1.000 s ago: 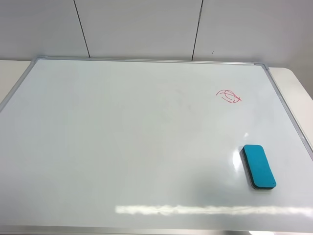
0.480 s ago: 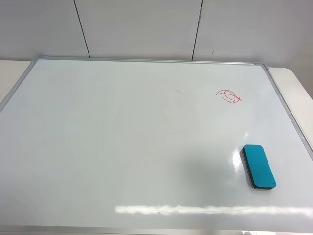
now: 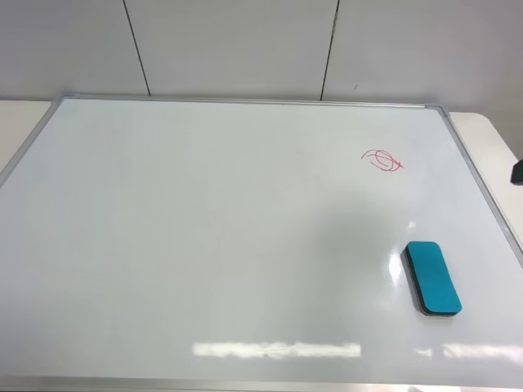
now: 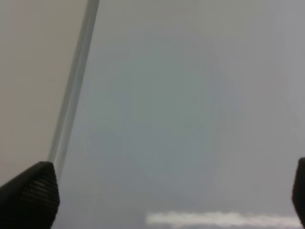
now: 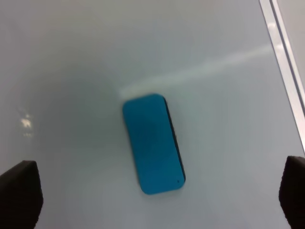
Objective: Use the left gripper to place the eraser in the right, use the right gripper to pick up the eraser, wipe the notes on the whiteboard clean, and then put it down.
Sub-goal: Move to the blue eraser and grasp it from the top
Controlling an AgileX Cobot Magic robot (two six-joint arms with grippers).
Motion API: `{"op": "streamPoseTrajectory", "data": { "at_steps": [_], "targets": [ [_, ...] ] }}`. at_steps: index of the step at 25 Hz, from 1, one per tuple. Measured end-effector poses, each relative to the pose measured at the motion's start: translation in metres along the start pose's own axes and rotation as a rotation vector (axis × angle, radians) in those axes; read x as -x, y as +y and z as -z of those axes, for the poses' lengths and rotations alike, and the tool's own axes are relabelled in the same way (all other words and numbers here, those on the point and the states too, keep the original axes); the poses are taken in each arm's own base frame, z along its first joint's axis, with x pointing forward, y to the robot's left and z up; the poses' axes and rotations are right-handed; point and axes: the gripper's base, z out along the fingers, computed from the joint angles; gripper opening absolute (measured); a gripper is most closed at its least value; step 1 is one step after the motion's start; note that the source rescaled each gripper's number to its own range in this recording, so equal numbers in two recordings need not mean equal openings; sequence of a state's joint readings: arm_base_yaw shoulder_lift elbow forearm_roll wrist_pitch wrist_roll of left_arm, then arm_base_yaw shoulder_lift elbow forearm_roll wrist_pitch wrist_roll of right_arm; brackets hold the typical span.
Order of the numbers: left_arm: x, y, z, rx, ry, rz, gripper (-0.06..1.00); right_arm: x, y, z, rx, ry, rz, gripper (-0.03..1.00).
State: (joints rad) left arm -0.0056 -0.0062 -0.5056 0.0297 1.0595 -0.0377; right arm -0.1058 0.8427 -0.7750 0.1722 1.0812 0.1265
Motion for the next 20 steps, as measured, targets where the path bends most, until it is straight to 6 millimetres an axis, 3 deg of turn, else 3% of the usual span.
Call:
{"op": "streamPoseTrajectory", "data": {
  "at_steps": [1,6,13,20],
  "targets": [
    [0.000,0.000,0.000,0.000,0.000,0.000,1.00,0.007,-0.001,-0.016,-0.015,0.076,-0.012,1.00],
    [0.000,0.000,0.000,0.000,0.000,0.000,1.00,0.014,0.006,-0.053,-0.031,0.258,0.028,1.00],
    [0.000,0.000,0.000,0.000,0.000,0.000,1.00,0.011,0.033,-0.103,-0.065,0.417,0.145,1.00],
    [0.000,0.000,0.000,0.000,-0.001,0.000,1.00,0.006,0.042,-0.140,-0.144,0.487,0.189,1.00]
  ]
}}
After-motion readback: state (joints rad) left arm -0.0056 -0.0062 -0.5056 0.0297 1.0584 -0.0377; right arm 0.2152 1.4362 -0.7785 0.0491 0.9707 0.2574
